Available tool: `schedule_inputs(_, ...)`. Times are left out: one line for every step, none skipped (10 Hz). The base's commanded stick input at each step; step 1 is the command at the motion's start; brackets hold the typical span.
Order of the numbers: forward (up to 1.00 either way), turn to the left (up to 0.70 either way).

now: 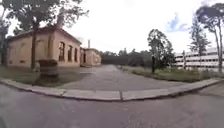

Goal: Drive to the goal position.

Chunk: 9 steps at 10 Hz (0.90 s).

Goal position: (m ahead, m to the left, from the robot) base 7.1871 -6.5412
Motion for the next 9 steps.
schedule_inputs(0.70, 0.00)
schedule_inputs(0.70, 0.00)
schedule_inputs(0.70, 0.00)
schedule_inputs(0.70, 0.00)
schedule_inputs(0.70, 0.00)
schedule_inputs(0.70, 0.00)
schedule_inputs(0.70, 0.00)
schedule_inputs(0.70, 0.00)
schedule_inputs(0.70, 0.00)
